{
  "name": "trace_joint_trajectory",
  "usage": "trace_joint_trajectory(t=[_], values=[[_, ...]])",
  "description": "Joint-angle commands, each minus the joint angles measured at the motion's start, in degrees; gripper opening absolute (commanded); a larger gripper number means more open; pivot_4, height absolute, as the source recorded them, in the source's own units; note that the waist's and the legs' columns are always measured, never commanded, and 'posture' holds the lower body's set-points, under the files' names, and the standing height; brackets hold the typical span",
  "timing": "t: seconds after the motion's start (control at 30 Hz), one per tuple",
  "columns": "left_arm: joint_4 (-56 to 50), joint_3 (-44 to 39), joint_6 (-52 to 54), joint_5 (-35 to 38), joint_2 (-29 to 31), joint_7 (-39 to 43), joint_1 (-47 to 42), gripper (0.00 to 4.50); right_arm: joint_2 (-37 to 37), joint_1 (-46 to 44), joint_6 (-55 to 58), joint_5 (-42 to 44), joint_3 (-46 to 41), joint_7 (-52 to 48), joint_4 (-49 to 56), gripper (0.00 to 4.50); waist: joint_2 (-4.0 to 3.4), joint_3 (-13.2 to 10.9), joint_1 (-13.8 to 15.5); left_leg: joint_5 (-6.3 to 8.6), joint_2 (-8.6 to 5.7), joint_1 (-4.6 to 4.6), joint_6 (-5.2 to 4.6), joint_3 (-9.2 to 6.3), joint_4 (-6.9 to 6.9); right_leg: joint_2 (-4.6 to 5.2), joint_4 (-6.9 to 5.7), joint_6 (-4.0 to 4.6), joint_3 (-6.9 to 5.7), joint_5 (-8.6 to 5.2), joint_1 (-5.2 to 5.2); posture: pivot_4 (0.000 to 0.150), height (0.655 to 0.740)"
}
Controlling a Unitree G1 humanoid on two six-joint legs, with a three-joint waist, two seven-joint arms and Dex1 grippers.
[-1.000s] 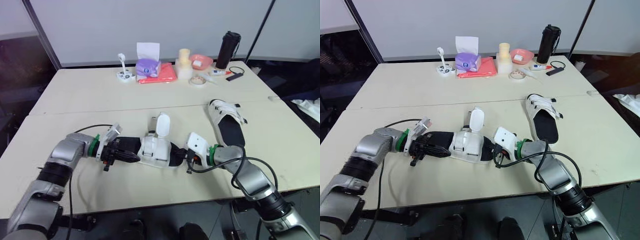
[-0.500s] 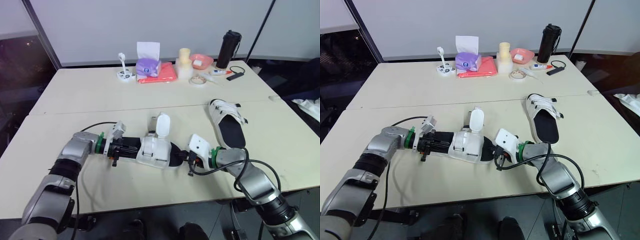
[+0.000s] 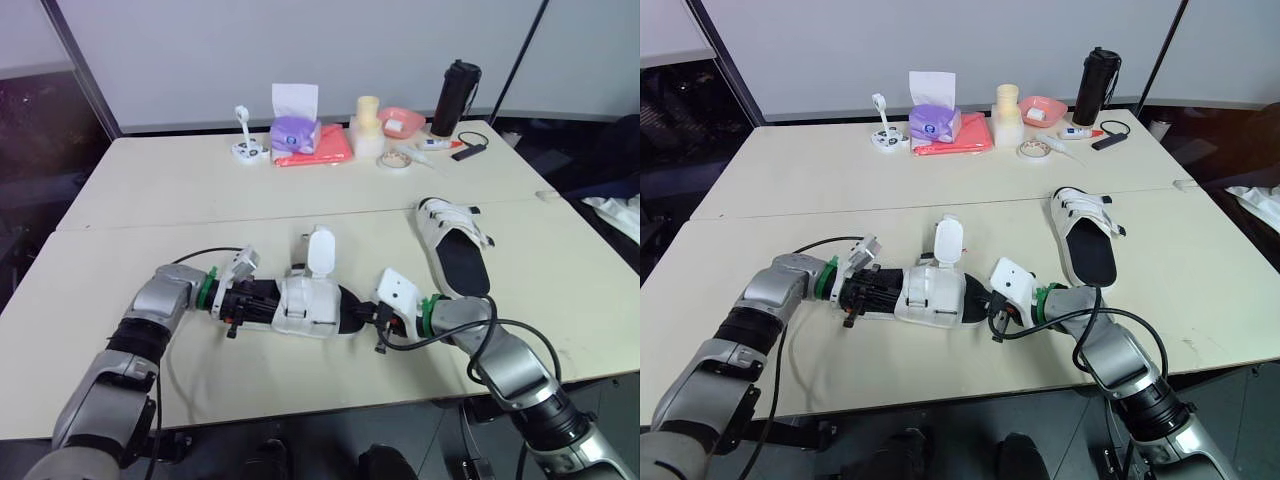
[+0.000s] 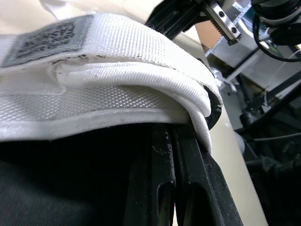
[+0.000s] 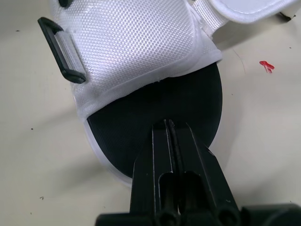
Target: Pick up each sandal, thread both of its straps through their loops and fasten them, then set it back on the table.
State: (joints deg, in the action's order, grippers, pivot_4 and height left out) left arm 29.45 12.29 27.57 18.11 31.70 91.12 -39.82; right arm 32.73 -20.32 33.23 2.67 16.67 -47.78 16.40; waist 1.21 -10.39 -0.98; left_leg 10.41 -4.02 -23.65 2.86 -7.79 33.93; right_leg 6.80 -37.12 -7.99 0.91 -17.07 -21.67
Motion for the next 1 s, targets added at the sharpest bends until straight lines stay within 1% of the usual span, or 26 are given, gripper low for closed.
trace_joint_trajectory(t=[0.03, 0.27, 0.5, 0.7, 0.77, 0.83, 0.9, 0.97, 1.0], values=[[-2.9, -0.3, 1.3, 1.0, 0.6, 1.2, 0.2, 0.06, -0.5, -0.2, -0.5, 1.0, 1.1, -1.1, -0.4, 0.0, 0.0, 0.0, 0.0, 0.0, 0.0, 0.0, 0.0, 0.0, 0.0, 0.0, 0.0, 0.0, 0.0, 0.0, 0.0, 0.15, 0.74], [-3.3, -0.7, 0.7, 0.2, 0.6, -0.2, 0.9, 0.06, -1.2, -0.3, -0.6, 2.4, 1.4, -2.3, -1.3, 0.0, 0.0, 0.0, 0.0, 0.0, 0.01, 0.0, 0.0, -0.03, -0.01, 0.0, 0.0, 0.0, 0.01, 0.0, -0.01, 0.15, 0.74], [0.5, -1.8, -2.2, -1.6, 3.5, -0.6, -0.5, 0.06, -1.8, 0.2, -1.8, 2.1, 2.4, -2.5, -3.4, 0.0, 0.0, 0.0, -0.3, 0.0, 0.02, 0.0, 0.0, -0.04, -0.02, -0.02, -0.02, 0.01, 0.02, 0.0, -0.05, 0.15, 0.74], [3.4, -5.2, 2.5, 1.7, 6.2, 1.2, -5.0, 0.06, -1.7, -0.3, -2.7, 1.6, 2.7, -2.4, -4.4, 0.0, 0.0, 0.0, -0.2, 0.0, 0.02, 0.0, 0.0, -0.02, -0.01, -0.04, -0.03, 0.01, 0.01, 0.01, -0.05, 0.15, 0.74], [4.4, -6.1, 5.1, 3.0, 5.9, 1.3, -7.0, 0.06, -1.7, -0.4, -2.9, 1.5, 2.7, -2.4, -4.6, 0.0, 0.0, 0.0, -0.2, 0.0, 0.02, 0.0, 0.0, -0.02, -0.01, -0.04, -0.04, 0.01, 0.01, 0.0, -0.05, 0.15, 0.74], [6.4, -7.7, 7.7, 4.3, 4.5, 0.2, -9.8, 0.06, -1.7, -0.6, -3.1, 1.4, 2.7, -2.3, -4.8, 0.0, 0.01, 0.0, -0.2, 0.0, 0.02, 0.0, 0.0, 0.0, -0.01, -0.04, -0.04, 0.0, 0.0, 0.0, -0.04, 0.15, 0.74], [10.0, -9.5, 8.6, 4.6, 2.1, -3.2, -12.9, 0.06, -1.6, -0.7, -3.4, 1.2, 2.8, -2.3, -5.1, 0.0, 0.01, 0.0, -0.2, 0.0, 0.02, 0.01, 0.0, 0.04, 0.01, -0.07, -0.05, 0.0, -0.03, 0.0, -0.02, 0.15, 0.74], [13.1, -10.4, 8.7, 4.3, -0.1, -6.1, -15.3, 0.58, -1.5, -0.8, -3.7, 0.9, 2.8, -2.1, -5.3, 0.0, 0.02, 0.0, -0.3, -0.01, 0.02, 0.01, 0.0, 0.05, 0.05, -0.08, -0.07, -0.01, -0.04, 0.01, 0.01, 0.15, 0.74], [14.4, -10.5, 8.8, 3.9, -1.1, -7.2, -16.1, 0.92, -1.5, -0.9, -3.8, 0.8, 2.8, -2.1, -5.4, 0.0, 0.02, 0.0, -0.3, -0.01, 0.02, 0.01, 0.0, 0.05, 0.05, -0.08, -0.07, -0.01, -0.04, 0.01, 0.0, 0.15, 0.74]])
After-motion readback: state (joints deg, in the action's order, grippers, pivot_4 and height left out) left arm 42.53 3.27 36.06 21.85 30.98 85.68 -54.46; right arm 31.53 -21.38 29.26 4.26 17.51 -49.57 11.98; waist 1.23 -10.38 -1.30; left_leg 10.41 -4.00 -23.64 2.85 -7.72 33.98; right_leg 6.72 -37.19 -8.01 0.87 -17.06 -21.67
